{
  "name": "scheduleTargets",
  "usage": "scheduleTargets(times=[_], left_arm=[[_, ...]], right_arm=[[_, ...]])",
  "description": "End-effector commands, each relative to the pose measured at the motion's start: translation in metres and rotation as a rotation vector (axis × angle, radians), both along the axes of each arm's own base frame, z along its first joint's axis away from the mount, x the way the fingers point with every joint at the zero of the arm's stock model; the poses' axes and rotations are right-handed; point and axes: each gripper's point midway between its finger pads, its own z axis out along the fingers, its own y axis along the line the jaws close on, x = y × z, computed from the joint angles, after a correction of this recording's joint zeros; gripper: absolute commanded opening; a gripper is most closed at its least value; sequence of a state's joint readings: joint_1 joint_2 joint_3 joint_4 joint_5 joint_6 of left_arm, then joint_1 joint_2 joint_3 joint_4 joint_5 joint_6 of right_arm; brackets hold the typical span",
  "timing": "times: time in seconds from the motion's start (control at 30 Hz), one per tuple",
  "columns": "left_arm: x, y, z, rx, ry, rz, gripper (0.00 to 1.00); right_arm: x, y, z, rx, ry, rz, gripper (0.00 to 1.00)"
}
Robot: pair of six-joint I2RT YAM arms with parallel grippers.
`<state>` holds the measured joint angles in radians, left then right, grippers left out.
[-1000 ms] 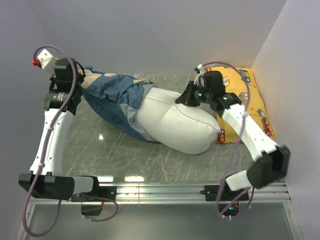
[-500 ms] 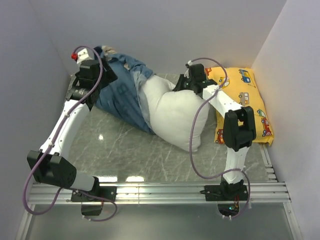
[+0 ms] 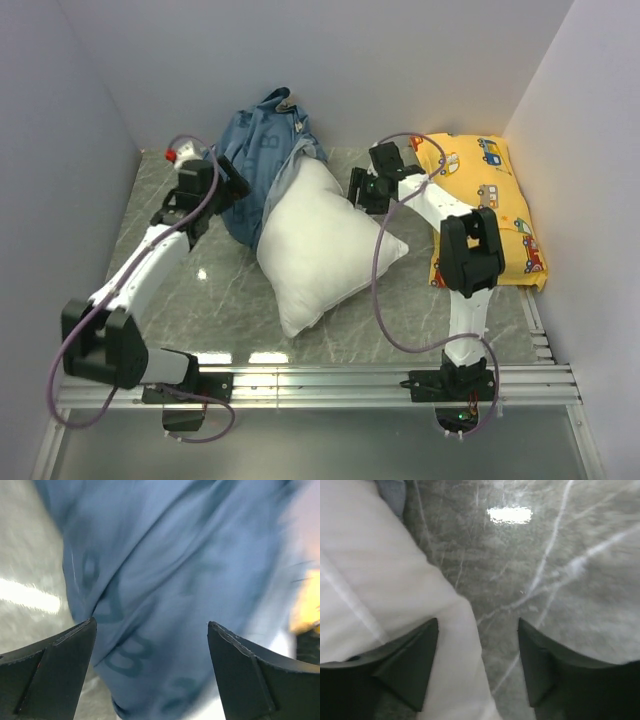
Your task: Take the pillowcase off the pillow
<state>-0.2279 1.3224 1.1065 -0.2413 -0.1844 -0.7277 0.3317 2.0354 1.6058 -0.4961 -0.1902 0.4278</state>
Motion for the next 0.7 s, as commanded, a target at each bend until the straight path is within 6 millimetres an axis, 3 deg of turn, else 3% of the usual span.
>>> scheduleTargets(times=[0.0, 0.07, 0.13, 0.17, 0.23, 0.27, 0.3, 0.33, 0.37, 0.4, 0.47, 0.5, 0.57, 0.67], left_arm=[[0.017, -0.029, -0.031, -0.113, 0.019, -0.070, 0.98], [0.019, -0.042, -0.046, -0.135, 0.037, -0.083, 0.98], [0.017, -0.051, -0.053, -0.159, 0.034, -0.092, 0.96], [0.013, -0.062, -0.057, -0.163, 0.045, -0.109, 0.90], [0.012, -0.071, -0.056, -0.167, 0.024, -0.093, 0.76], [0.006, -0.086, -0.055, -0.165, 0.023, -0.115, 0.56], [0.006, -0.088, -0.054, -0.163, 0.015, -0.090, 0.45], [0.003, -0.094, -0.054, -0.165, 0.013, -0.087, 0.32], [-0.004, -0.109, -0.052, -0.172, 0.008, -0.109, 0.11], [-0.008, -0.116, -0.053, -0.190, 0.010, -0.107, 0.01], [-0.018, -0.135, -0.051, -0.202, -0.001, -0.121, 0.00], [-0.021, -0.141, -0.049, -0.215, -0.001, -0.117, 0.00], [-0.030, -0.151, -0.042, -0.221, -0.021, -0.116, 0.00], [-0.036, -0.143, -0.042, -0.219, -0.003, -0.061, 0.00]], right_arm=[[0.006, -0.009, 0.100, -0.006, -0.220, -0.025, 0.75], [-0.001, -0.016, 0.135, -0.005, -0.288, -0.045, 0.79], [-0.006, -0.023, 0.156, -0.010, -0.331, -0.066, 0.80], [-0.014, -0.027, 0.177, 0.003, -0.372, -0.073, 0.80], [-0.027, -0.021, 0.191, 0.026, -0.398, -0.050, 0.80], [-0.039, -0.017, 0.208, 0.044, -0.434, -0.031, 0.81], [-0.048, -0.013, 0.207, 0.041, -0.434, -0.017, 0.81], [-0.064, 0.003, 0.208, 0.040, -0.445, 0.034, 0.81], [-0.076, 0.009, 0.222, 0.052, -0.487, 0.056, 0.82], [-0.088, 0.016, 0.212, 0.039, -0.478, 0.086, 0.83], [-0.118, 0.042, 0.217, 0.051, -0.517, 0.181, 0.85], [-0.128, 0.049, 0.200, 0.034, -0.498, 0.213, 0.87], [-0.144, 0.063, 0.191, 0.019, -0.509, 0.266, 0.88], [-0.152, 0.071, 0.151, -0.050, -0.470, 0.311, 0.91]])
